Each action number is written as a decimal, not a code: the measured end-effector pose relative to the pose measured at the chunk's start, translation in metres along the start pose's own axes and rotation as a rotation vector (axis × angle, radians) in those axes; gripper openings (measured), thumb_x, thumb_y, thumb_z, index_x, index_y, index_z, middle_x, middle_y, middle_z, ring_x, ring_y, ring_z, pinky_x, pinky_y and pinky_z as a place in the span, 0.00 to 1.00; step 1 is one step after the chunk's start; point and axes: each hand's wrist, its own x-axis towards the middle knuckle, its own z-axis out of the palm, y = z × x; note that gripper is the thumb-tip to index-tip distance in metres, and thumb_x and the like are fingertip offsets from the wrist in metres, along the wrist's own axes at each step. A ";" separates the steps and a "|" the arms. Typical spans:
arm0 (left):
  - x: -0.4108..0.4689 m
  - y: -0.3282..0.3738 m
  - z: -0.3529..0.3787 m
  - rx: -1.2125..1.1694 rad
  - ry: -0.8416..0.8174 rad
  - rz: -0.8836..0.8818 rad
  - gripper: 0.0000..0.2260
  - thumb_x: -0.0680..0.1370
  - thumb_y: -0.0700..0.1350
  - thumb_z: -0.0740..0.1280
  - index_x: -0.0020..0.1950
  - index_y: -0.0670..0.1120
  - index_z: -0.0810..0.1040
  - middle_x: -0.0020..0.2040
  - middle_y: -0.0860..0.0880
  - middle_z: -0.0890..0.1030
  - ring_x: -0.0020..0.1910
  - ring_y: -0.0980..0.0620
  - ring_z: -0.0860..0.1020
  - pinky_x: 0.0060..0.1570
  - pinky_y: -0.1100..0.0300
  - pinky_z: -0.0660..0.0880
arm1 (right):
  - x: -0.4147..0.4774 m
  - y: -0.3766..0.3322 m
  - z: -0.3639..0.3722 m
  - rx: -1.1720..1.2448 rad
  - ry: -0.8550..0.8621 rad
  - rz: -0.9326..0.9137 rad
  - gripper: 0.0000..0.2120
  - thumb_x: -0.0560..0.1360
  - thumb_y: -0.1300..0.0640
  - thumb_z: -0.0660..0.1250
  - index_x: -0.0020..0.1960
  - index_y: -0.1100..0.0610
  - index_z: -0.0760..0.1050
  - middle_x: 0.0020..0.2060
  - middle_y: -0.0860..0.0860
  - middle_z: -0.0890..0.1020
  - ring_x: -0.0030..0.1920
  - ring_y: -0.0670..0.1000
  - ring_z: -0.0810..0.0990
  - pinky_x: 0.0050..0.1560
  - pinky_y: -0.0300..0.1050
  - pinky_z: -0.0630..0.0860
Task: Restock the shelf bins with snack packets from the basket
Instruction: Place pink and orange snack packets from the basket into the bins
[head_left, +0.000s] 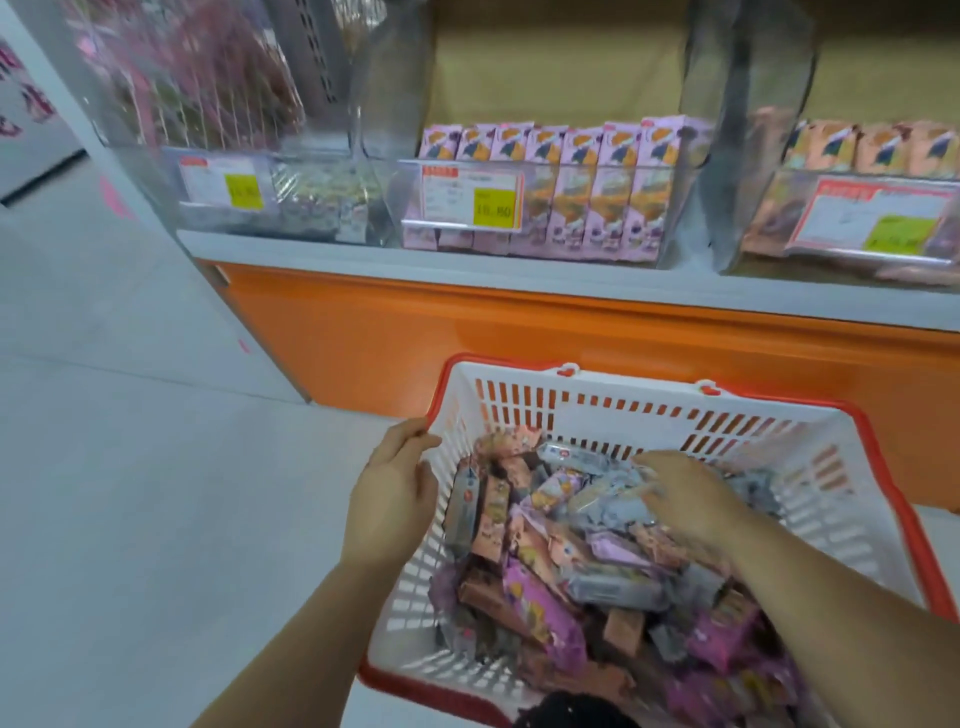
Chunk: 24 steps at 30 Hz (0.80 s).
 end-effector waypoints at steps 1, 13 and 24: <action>0.000 0.001 0.000 -0.001 -0.004 -0.010 0.14 0.74 0.34 0.64 0.58 0.43 0.80 0.66 0.50 0.74 0.59 0.49 0.76 0.54 0.55 0.75 | 0.006 0.002 0.003 -0.031 -0.014 0.011 0.24 0.80 0.59 0.60 0.75 0.55 0.61 0.73 0.55 0.64 0.71 0.56 0.66 0.71 0.49 0.63; 0.001 0.004 -0.001 0.049 -0.013 -0.030 0.10 0.75 0.36 0.64 0.52 0.44 0.81 0.67 0.51 0.73 0.50 0.48 0.80 0.46 0.54 0.77 | 0.009 -0.001 0.019 -0.375 0.004 -0.009 0.15 0.76 0.53 0.65 0.63 0.52 0.74 0.60 0.51 0.75 0.60 0.53 0.71 0.61 0.47 0.69; -0.005 0.051 -0.046 -0.057 -0.134 0.015 0.17 0.79 0.40 0.62 0.67 0.48 0.73 0.69 0.52 0.68 0.68 0.54 0.63 0.67 0.63 0.58 | -0.078 -0.091 -0.081 0.552 -0.174 -0.106 0.19 0.81 0.55 0.59 0.68 0.64 0.70 0.71 0.58 0.68 0.64 0.54 0.72 0.66 0.48 0.65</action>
